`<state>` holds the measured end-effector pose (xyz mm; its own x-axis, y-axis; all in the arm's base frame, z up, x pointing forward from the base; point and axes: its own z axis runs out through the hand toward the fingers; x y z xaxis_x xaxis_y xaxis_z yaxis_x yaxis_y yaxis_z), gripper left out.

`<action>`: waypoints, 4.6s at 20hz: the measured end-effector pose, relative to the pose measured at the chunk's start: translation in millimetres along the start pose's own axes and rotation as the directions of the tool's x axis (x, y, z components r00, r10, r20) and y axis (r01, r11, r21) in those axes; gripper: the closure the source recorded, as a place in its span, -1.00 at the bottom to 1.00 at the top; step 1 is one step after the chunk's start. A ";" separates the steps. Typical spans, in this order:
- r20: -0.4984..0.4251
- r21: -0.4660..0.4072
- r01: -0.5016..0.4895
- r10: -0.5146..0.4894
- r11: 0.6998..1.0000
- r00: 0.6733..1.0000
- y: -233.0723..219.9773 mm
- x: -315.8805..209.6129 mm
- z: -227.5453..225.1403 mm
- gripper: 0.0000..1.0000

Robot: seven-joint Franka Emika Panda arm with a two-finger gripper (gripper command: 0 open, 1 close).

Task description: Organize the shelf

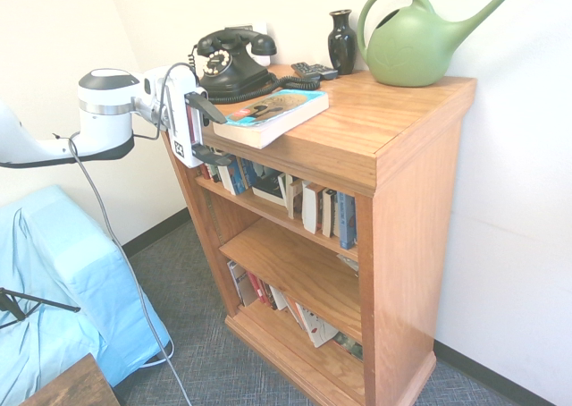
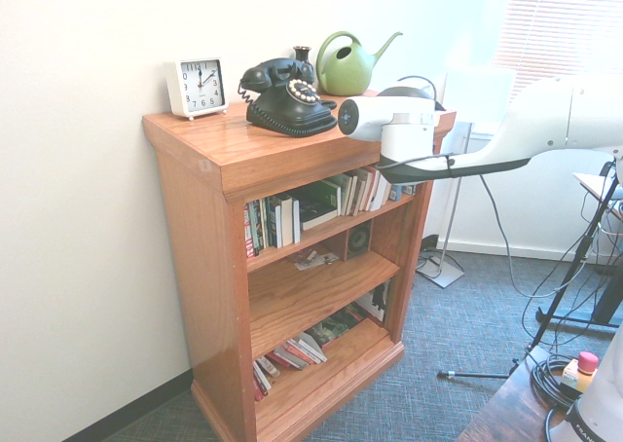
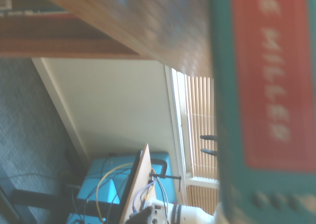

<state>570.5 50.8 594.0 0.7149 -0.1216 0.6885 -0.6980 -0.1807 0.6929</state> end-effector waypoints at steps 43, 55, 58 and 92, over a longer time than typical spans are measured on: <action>0.008 0.019 -0.038 0.038 0.999 0.999 -9.7 43.2 22.9 1.00; 0.027 0.043 -0.066 0.065 0.997 0.998 10.3 47.5 18.2 1.00; 0.071 0.094 -0.110 0.104 0.989 0.992 43.5 50.0 11.2 1.00; 0.501 0.789 -0.443 -0.028 0.426 0.865 139.1 -178.0 -41.8 1.00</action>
<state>344.5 88.2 576.8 0.6580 -0.5888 0.4694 -0.5824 -0.7931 -0.1785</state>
